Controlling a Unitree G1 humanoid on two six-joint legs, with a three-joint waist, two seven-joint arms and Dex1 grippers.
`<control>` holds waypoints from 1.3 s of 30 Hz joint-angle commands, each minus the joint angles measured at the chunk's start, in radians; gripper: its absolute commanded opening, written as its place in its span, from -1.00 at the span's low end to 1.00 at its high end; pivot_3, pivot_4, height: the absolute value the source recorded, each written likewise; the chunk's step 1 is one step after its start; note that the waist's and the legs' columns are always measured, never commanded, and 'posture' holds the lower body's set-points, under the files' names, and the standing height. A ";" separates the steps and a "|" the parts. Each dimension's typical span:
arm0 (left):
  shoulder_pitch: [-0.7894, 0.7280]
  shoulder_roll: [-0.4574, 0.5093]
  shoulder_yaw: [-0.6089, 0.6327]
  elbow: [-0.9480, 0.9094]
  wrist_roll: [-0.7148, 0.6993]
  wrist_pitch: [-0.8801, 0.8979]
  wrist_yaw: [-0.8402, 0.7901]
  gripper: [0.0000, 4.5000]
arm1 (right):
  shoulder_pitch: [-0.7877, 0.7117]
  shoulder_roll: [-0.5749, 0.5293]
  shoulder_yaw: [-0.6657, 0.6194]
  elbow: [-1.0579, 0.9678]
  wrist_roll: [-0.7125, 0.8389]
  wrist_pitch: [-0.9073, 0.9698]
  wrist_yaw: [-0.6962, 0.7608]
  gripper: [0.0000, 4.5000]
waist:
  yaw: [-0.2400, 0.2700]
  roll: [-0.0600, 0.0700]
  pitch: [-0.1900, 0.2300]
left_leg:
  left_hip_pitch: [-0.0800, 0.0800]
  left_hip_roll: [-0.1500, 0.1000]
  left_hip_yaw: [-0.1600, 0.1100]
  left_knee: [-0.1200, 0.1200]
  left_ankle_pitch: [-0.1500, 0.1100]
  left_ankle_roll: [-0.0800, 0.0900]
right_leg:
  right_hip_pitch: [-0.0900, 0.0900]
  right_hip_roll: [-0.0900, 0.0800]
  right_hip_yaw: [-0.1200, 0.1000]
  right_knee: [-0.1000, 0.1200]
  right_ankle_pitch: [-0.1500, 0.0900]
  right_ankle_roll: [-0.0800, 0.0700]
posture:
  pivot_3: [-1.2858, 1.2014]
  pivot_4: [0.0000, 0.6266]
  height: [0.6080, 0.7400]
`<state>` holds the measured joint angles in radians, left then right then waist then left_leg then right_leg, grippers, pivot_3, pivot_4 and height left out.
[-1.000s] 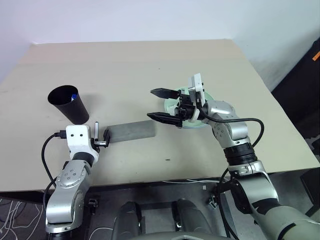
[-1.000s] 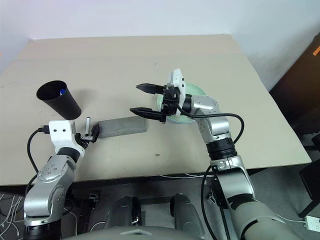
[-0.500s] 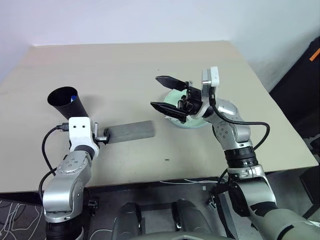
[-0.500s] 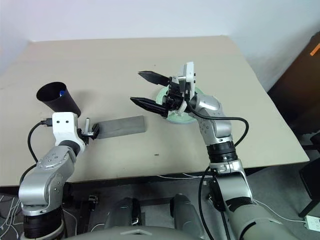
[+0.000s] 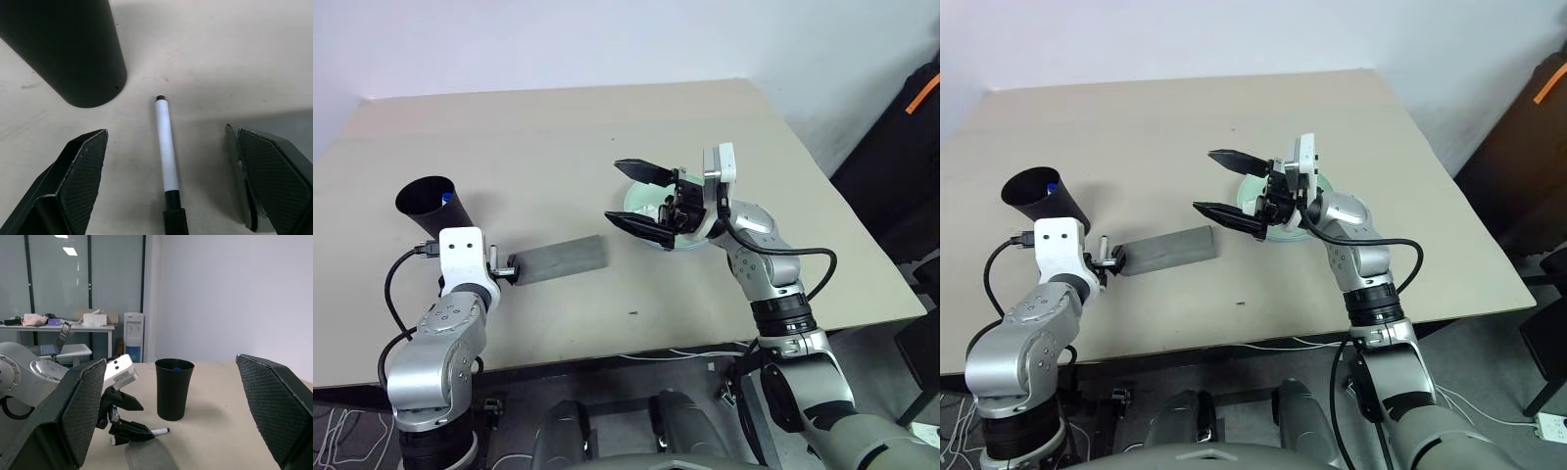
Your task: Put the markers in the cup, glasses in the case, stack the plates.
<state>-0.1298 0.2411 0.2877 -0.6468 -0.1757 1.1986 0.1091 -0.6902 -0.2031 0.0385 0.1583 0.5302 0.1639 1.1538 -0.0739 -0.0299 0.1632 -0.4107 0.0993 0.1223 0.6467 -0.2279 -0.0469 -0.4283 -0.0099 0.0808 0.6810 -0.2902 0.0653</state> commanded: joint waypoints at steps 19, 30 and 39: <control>0.050 -0.013 0.004 0.033 0.105 -0.034 -0.032 0.81 | -0.022 0.012 0.003 0.025 -0.045 -0.061 -0.036 1.00 | 0.010 -0.005 0.003 | -0.015 -0.006 -0.016 -0.002 -0.001 0.001 | -0.004 -0.001 -0.003 -0.014 0.002 0.004 | 0.03 -0.52 0.78; 0.030 -0.037 0.007 0.019 0.122 -0.023 -0.054 -0.87 | -0.030 0.014 -0.001 0.037 -0.047 -0.074 -0.044 1.00 | 0.004 -0.005 0.003 | -0.015 -0.006 -0.016 -0.002 -0.001 0.001 | -0.004 0.000 -0.004 -0.014 0.002 0.004 | 0.03 -0.52 0.78; 0.084 0.044 -0.090 0.018 0.165 -0.261 -0.112 -1.00 | -0.042 0.015 0.000 0.055 -0.044 -0.080 -0.034 1.00 | 0.006 -0.005 0.003 | -0.015 -0.006 -0.016 -0.001 -0.001 0.001 | -0.004 0.000 -0.004 -0.014 0.002 0.004 | 0.03 -0.52 0.78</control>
<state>-0.0530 0.2570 0.2226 -0.5990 -0.0354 1.0208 0.0148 -0.7021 -0.1927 0.0500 0.2244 0.4753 0.1018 1.1149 -0.0682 -0.0348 0.1662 -0.4260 0.0936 0.1058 0.6452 -0.2285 -0.0455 -0.4324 -0.0106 0.0771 0.6665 -0.2881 0.0695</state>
